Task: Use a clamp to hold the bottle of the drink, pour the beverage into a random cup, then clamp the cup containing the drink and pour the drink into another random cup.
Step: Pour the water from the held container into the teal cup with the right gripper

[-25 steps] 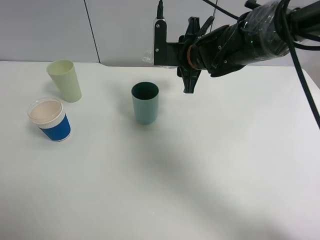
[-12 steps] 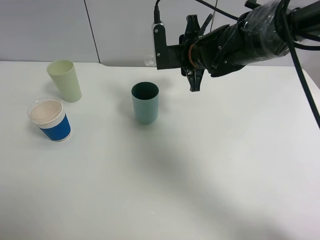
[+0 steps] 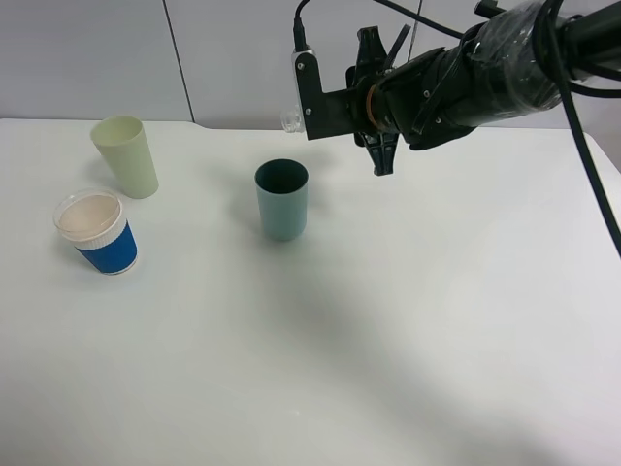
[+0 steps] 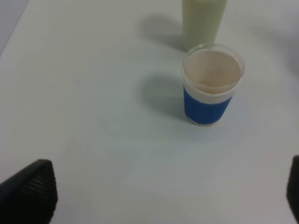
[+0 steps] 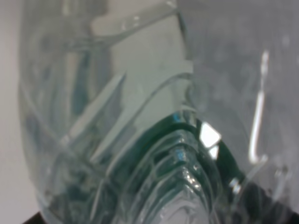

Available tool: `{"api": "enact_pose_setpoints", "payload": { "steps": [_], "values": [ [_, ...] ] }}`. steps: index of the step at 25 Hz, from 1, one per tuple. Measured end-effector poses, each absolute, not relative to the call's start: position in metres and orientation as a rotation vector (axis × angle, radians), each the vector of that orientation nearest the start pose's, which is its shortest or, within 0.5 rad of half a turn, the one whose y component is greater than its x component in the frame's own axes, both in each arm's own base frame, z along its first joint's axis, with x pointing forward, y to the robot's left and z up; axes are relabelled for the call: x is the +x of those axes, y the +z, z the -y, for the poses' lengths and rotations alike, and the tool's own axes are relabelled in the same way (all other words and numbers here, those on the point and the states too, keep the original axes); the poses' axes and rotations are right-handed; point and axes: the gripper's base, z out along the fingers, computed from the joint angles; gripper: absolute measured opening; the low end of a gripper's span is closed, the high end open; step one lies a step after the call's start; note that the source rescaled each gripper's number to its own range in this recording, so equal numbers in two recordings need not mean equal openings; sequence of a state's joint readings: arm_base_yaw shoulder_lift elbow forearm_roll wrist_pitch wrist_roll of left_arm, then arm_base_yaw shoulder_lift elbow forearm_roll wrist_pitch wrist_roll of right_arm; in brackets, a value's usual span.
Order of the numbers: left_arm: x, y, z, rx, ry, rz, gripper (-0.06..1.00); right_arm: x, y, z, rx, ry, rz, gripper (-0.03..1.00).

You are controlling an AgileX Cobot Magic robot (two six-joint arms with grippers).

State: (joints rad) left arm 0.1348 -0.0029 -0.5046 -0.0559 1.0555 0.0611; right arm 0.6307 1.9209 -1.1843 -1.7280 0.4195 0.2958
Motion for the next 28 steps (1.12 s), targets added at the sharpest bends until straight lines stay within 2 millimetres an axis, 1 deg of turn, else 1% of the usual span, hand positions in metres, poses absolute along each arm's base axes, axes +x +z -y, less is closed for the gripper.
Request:
{"api": "enact_pose_setpoints", "payload": {
  "steps": [11, 28],
  "values": [
    [-0.0051, 0.279, 0.0052, -0.072, 0.057, -2.03, 1.0, 0.3581, 0.196, -0.214, -1.79, -0.935, -1.345, 0.01],
    [-0.0051, 0.279, 0.0052, -0.072, 0.057, -2.03, 1.0, 0.3581, 0.196, -0.2139, -1.903, -1.011, -1.232, 0.01]
  ]
}}
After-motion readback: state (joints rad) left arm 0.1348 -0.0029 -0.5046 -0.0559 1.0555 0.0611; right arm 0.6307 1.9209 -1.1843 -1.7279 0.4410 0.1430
